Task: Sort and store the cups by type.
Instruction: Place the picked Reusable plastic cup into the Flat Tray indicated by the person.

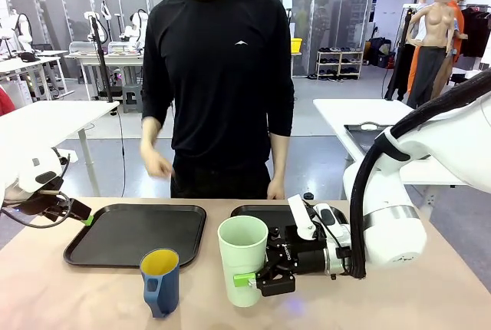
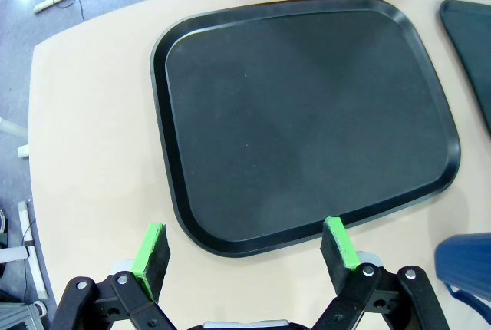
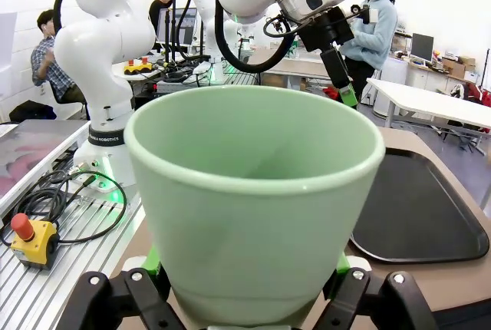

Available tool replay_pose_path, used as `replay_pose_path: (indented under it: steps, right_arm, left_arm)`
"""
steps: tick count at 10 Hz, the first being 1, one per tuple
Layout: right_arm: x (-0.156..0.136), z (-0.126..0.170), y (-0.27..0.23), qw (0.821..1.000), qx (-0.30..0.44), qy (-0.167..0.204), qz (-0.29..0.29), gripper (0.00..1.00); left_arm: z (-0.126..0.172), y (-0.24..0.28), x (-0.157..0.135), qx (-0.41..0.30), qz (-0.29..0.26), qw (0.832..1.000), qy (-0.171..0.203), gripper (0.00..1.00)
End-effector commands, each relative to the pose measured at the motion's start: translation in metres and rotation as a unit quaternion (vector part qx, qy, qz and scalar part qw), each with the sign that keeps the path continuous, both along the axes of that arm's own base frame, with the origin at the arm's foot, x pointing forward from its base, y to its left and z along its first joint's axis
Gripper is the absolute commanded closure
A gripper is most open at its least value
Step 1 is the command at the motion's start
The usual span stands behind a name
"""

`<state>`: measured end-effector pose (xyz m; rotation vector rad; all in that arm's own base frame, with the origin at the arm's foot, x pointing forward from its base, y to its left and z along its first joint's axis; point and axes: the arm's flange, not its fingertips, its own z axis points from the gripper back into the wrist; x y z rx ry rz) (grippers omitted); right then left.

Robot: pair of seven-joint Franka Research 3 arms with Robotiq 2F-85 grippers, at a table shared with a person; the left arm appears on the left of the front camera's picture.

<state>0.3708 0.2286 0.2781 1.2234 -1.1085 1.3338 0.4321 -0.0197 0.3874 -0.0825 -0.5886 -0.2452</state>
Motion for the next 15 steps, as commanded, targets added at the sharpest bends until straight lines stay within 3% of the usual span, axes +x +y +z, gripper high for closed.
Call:
replay_pose_path:
  steps: [1, 14, 15]
  right_arm:
    - [0.0014, 0.0006, 0.0026, 1.0, 0.001, -0.002, 0.002, 0.53]
    - [0.0014, 0.0006, 0.0026, 1.0, 0.001, -0.002, 0.002, 0.53]
    - [0.0, 0.0, 0.0, 1.0, 0.0, 0.0, 0.0, 0.14]
  left_arm:
    - [0.0008, 0.0, 0.0001, 0.0, 0.0, 1.0, -0.001, 0.0]
    - [0.0008, 0.0, 0.0001, 0.0, 0.0, 1.0, -0.001, 0.0]
    - [0.0008, 0.0, 0.0001, 0.0, 0.0, 1.0, -0.001, 0.0]
